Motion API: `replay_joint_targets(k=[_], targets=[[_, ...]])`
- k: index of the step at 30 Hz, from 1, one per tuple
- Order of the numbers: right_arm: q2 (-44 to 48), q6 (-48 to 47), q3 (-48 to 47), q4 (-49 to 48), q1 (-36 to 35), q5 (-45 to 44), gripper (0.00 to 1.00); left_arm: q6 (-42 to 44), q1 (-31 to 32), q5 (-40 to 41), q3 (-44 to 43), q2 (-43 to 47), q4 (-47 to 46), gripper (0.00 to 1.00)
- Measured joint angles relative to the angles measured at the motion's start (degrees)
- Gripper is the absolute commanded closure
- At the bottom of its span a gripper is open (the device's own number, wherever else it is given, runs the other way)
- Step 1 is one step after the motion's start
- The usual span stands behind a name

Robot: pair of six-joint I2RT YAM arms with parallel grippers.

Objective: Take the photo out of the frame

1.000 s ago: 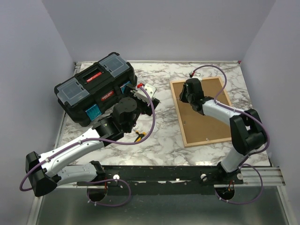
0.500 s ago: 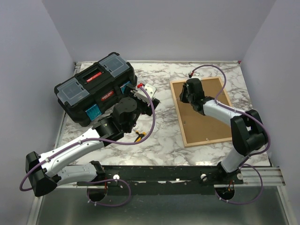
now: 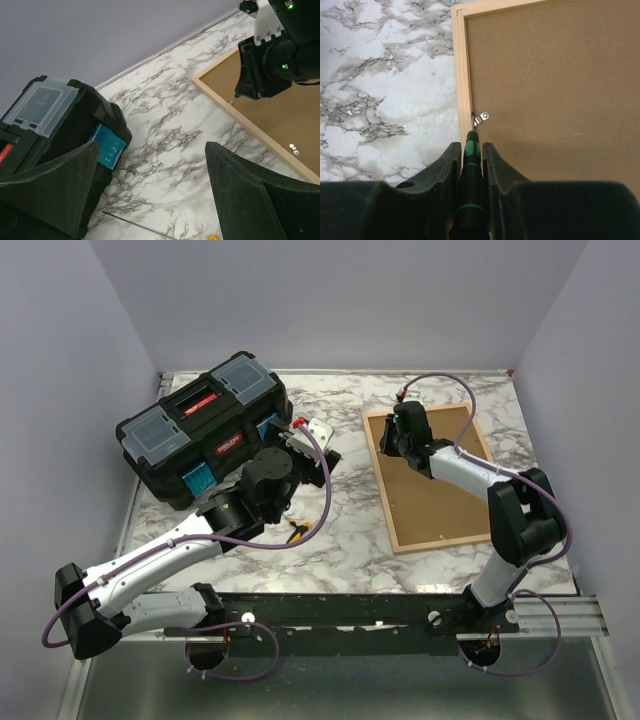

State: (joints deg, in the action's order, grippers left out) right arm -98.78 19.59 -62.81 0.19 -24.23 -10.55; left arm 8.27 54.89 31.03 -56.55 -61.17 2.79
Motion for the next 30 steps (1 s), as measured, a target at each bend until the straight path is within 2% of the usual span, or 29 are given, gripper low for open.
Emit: replay_joint_targets(k=[16, 23, 26, 30], targets=[[-0.7, -1.7, -7.3, 15.8, -2.3, -3.3, 0.99, 0.0, 0.0, 0.0, 0.0, -1.0, 0.0, 0.1], [-0.6, -1.6, -9.1, 19.7, -3.1, -6.0, 0.99, 0.0, 0.0, 0.0, 0.0, -1.0, 0.0, 0.1], [3.6, -0.7, -7.1, 20.7, -3.1, -5.8, 1.0, -0.1, 0.2, 0.0, 0.0, -1.0, 0.1, 0.1], [15.9, 1.6, -1.9, 22.1, -3.1, -7.2, 1.0, -1.3, 0.3, -0.5, -0.5, -1.2, 0.4, 0.09]])
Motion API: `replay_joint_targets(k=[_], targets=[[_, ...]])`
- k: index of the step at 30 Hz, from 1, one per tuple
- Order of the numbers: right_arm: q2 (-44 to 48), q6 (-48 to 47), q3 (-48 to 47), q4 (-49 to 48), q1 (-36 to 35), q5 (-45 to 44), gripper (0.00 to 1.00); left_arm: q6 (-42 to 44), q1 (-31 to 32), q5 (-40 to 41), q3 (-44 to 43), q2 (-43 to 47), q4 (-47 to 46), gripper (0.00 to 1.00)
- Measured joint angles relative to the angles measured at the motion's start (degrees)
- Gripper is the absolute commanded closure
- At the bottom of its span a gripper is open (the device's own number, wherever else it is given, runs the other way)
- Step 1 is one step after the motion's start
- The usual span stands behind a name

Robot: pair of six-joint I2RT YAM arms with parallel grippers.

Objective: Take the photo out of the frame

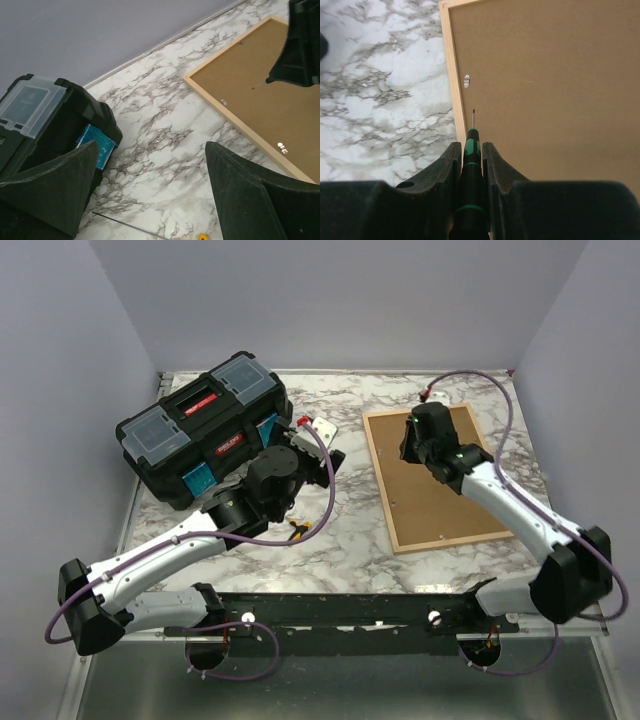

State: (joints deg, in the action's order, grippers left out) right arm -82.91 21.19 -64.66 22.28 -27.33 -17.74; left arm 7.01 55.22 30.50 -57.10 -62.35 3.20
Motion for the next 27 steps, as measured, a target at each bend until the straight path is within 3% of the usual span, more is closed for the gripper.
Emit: replay_joint_targets(k=[6, 15, 22, 27], targets=[[16.5, 3.0, 5.7, 3.0, 0.0, -5.0, 1.0, -7.2, 0.2, -4.9, -3.8, -4.1, 3.2, 0.13], [33.3, 3.8, 9.9, 7.9, 0.0, -9.9, 0.99, -38.2, 3.1, -22.1, -4.8, -20.2, 5.6, 0.16], [38.7, 3.8, 10.2, 7.9, 0.0, -9.8, 0.99, -56.8, 12.0, -23.5, -7.4, -33.0, 7.5, 0.2], [40.4, 3.4, 11.5, 8.3, 0.0, -9.4, 0.99, -64.5, 13.8, -23.6, -10.2, -40.3, 10.3, 0.24]])
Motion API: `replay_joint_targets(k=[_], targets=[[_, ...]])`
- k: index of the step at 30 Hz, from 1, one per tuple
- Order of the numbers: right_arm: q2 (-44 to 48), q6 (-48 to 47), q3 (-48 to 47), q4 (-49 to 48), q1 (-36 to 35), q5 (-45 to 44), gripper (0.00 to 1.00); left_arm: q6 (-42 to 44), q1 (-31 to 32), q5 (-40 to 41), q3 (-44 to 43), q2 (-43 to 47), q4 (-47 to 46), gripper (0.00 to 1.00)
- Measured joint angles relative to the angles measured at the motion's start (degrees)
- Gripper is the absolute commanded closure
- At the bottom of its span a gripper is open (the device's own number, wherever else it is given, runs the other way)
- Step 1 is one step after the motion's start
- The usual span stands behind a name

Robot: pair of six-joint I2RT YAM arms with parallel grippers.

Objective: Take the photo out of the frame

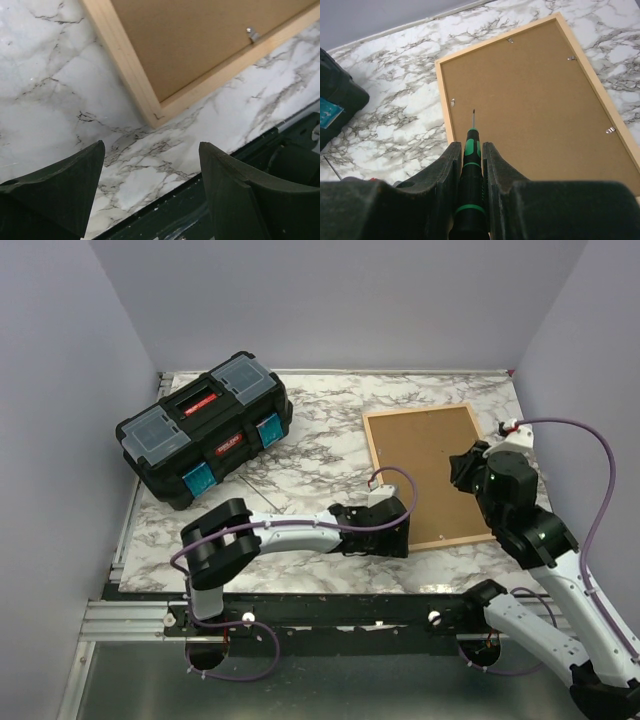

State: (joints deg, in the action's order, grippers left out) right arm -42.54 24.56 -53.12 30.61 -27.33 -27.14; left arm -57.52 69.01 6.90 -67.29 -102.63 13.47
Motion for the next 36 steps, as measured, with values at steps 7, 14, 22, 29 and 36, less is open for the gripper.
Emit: replay_joint_targets(k=[7, 14, 22, 29, 36], targets=[[3.7, -0.8, 0.4, 0.8, 0.0, 0.0, 1.0, -3.7, -0.4, 0.1, -2.4, -5.4, 2.3, 0.3], [4.4, -1.0, 2.0, 1.0, 0.0, 0.0, 0.99, -5.0, -2.3, 0.2, -3.7, -6.4, 2.5, 0.33], [4.4, -1.0, 2.7, 1.9, 0.0, 0.0, 0.99, -5.6, -3.4, 1.6, -10.9, -11.8, 4.7, 0.49], [4.6, -1.0, 2.7, 2.1, 0.0, 0.0, 0.99, -4.6, -3.3, 5.2, -11.9, -12.5, 8.4, 0.98], [4.7, -1.0, 2.7, 2.1, 0.0, 0.1, 0.99, 4.1, -3.9, 9.0, -13.7, -12.4, 12.1, 1.0]])
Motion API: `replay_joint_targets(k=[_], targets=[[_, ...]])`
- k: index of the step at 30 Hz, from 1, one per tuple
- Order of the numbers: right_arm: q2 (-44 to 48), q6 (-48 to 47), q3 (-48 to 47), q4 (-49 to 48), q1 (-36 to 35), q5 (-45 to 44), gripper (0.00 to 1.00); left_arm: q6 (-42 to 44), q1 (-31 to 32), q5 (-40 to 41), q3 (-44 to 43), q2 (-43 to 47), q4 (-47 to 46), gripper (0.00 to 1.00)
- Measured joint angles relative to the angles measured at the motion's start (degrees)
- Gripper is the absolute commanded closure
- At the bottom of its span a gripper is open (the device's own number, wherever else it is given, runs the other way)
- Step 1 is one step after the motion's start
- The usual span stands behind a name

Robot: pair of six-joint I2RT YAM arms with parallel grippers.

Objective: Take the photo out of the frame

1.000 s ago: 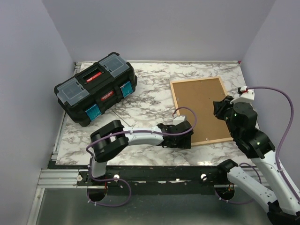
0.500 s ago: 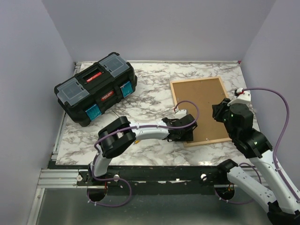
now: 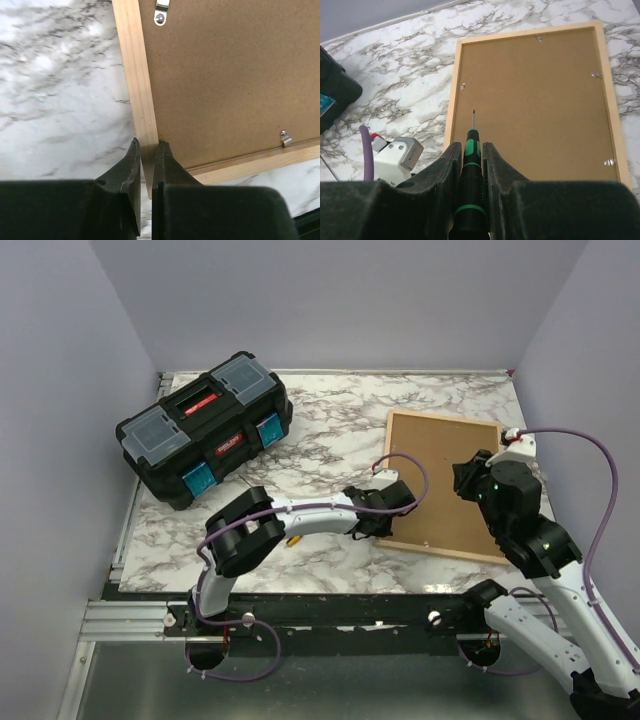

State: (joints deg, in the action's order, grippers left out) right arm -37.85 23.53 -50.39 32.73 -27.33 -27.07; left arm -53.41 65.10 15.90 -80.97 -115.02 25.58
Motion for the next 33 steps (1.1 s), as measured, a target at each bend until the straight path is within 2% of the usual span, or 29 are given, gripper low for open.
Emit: replay_joint_targets(k=[7, 11, 15, 19, 20, 22, 23, 25, 29, 33], targets=[[0.0, 0.0, 0.8, 0.0, 0.0, 1.1, 0.99, 20.8, -3.4, -2.3, 7.1, 7.5, 2.1, 1.0], [-0.6, 0.0, 1.2, -0.1, 0.0, 2.5, 0.99, 31.2, -10.8, -8.2, 6.4, 9.3, 4.9, 1.0], [-1.9, 0.3, 1.3, -0.3, 0.0, 4.7, 0.99, 41.7, -16.8, -11.6, -1.9, 6.1, 12.5, 1.0], [-3.2, 0.6, 1.8, -0.5, 0.0, 6.6, 0.99, 48.5, -18.3, -12.2, -14.8, -0.5, 18.8, 1.0], [-3.5, 0.6, 1.8, -0.5, 0.0, 7.0, 0.99, 49.5, -18.5, -12.0, -17.2, -1.9, 19.5, 0.9], [-3.8, 0.7, 1.8, -0.5, 0.0, 7.5, 0.99, 51.4, -18.8, -11.4, -20.8, -4.3, 19.8, 0.6], [-3.9, 0.7, 1.8, -0.5, 0.0, 7.7, 0.99, 51.7, -19.1, -10.8, -21.7, -4.9, 20.0, 0.5], [-4.1, 0.9, 1.8, -0.5, 0.0, 8.2, 0.99, 51.4, -19.5, -8.0, -23.4, -5.4, 20.5, 0.37], [-4.5, 1.1, 1.8, -0.5, 0.0, 8.8, 0.99, 46.6, -20.9, -3.3, -23.1, -3.3, 19.3, 0.34], [-5.1, 1.1, 1.8, -0.5, 0.0, 9.3, 0.99, 33.9, -23.1, -3.0, -10.0, 9.1, 15.1, 0.28]])
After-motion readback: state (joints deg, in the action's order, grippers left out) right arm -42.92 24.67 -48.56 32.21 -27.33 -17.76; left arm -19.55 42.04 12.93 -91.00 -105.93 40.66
